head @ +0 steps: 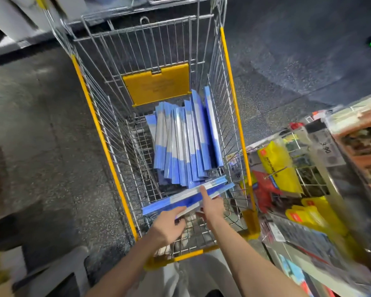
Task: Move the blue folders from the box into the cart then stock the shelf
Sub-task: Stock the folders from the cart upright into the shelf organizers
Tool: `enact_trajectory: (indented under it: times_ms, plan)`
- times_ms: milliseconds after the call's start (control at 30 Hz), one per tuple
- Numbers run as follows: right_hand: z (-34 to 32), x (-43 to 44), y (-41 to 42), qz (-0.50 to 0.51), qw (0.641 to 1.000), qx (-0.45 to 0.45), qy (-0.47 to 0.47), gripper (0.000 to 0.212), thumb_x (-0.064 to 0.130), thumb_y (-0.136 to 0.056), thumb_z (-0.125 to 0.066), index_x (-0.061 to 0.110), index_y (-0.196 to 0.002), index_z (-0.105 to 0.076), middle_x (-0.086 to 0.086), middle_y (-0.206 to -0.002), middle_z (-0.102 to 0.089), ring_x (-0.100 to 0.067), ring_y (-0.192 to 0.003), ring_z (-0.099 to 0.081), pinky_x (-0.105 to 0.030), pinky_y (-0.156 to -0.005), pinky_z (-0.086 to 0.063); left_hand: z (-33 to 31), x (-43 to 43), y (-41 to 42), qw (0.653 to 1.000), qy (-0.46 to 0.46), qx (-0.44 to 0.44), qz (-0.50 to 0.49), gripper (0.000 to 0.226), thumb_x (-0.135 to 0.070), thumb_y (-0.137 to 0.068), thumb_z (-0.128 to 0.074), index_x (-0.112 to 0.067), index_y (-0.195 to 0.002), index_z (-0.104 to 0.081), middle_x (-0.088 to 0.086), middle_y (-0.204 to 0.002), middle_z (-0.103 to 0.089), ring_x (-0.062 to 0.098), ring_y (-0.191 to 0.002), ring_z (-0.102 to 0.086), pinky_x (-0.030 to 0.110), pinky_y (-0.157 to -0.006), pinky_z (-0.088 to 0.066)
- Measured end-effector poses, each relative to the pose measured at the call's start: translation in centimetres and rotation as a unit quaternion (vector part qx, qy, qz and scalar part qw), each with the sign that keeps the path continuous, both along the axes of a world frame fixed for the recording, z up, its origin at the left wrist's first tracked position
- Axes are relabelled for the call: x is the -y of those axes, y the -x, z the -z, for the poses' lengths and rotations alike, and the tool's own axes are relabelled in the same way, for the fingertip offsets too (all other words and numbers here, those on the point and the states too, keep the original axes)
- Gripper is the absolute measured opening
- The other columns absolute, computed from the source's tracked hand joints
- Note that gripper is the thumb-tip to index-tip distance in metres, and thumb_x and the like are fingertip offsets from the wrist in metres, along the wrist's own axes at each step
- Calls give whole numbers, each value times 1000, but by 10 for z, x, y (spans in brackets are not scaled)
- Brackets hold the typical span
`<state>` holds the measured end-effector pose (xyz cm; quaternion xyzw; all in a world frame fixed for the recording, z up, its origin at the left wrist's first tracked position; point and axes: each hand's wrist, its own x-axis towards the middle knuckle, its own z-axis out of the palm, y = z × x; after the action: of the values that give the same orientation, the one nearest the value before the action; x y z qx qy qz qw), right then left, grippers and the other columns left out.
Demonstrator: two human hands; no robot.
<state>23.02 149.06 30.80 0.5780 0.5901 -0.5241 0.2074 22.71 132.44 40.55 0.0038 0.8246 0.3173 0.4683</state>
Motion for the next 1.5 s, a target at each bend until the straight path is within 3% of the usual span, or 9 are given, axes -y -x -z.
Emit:
enact_trajectory:
  times_ms: [167, 367, 633, 733, 900, 1033, 1133, 1367, 1500]
  plan:
    - [-44, 7, 23, 78, 996, 1, 38, 57, 40, -84, -77, 7, -123, -52, -19, -104, -69, -34, -73, -74, -45, -58, -63, 0, 20, 3, 998, -29, 22, -47, 46, -28, -101, -55, -32, -146, -47, -11, -132, -57, 20, -87, -67, 43, -80, -59]
    - [-50, 4, 26, 63, 997, 43, 32, 41, 14, -83, -72, -6, -115, -55, -23, -92, -71, -33, -56, -71, -49, -59, -62, 8, 23, 5, 990, -66, 21, -122, 29, -18, -99, -57, -32, -124, -60, -3, -124, -63, 16, -85, -62, 36, -81, -54]
    - [-55, 20, 27, 137, 985, 102, -27, 89, 36, -57, -91, 3, -120, -39, -21, -102, -64, -39, -84, -68, -53, -72, -61, 1, 28, 19, 983, -65, -25, -167, 24, -19, -105, -45, -34, -119, -58, 4, -96, -75, 13, -58, -50, 35, -57, -43]
    - [-57, 26, 34, 128, 989, 77, 1, 75, 25, -67, -87, 4, -121, -40, -16, -89, -60, -31, -77, -68, -44, -63, -62, -4, 31, 18, 987, -55, -48, -147, 27, -22, -105, -46, -32, -127, -60, -3, -94, -72, 17, -67, -59, 42, -65, -50]
    - [-56, 35, 23, 161, 985, 41, 40, 36, 6, -75, -78, -7, -102, -59, -23, -84, -69, -34, -61, -68, -51, -52, -59, 2, 36, 12, 996, 18, -57, 60, 47, -36, -104, -46, -25, -150, -43, -6, -152, -48, 19, -126, -58, 34, -110, -41]
    - [-58, 34, 12, 182, 982, 5, 46, 20, -1, -75, -74, -7, -88, -60, -21, -70, -64, -31, -59, -62, -58, -56, -57, 7, 36, 10, 995, 30, 6, 96, 38, -52, -99, -49, -32, -129, -61, -6, -129, -66, 17, -106, -66, 34, -93, -51]
    - [-49, 39, -6, 140, 989, 9, 49, 42, 15, -58, -84, -7, -88, -65, -19, -69, -61, -27, -51, -57, -47, -51, -57, 3, 34, 10, 997, 9, 19, 75, 34, -51, -99, -49, -33, -120, -68, -10, -127, -68, 13, -114, -64, 31, -97, -49]
    - [-45, 56, -16, 66, 998, -8, -21, 23, 12, -57, -72, -3, -73, -64, -22, -76, -70, -36, -68, -71, -54, -65, -61, 4, 36, -9, 999, 5, 18, 40, 42, -33, -101, -51, -24, -142, -54, -1, -142, -58, 19, -125, -57, 34, -107, -44]
    - [-60, 47, -7, 71, 996, -16, -55, 38, 16, -50, -67, -6, -80, -66, -22, -78, -71, -29, -63, -65, -53, -65, -61, -10, 40, -7, 999, -27, -17, -35, 40, -27, -103, -47, -19, -141, -55, 1, -129, -65, 11, -101, -60, 21, -87, -44]
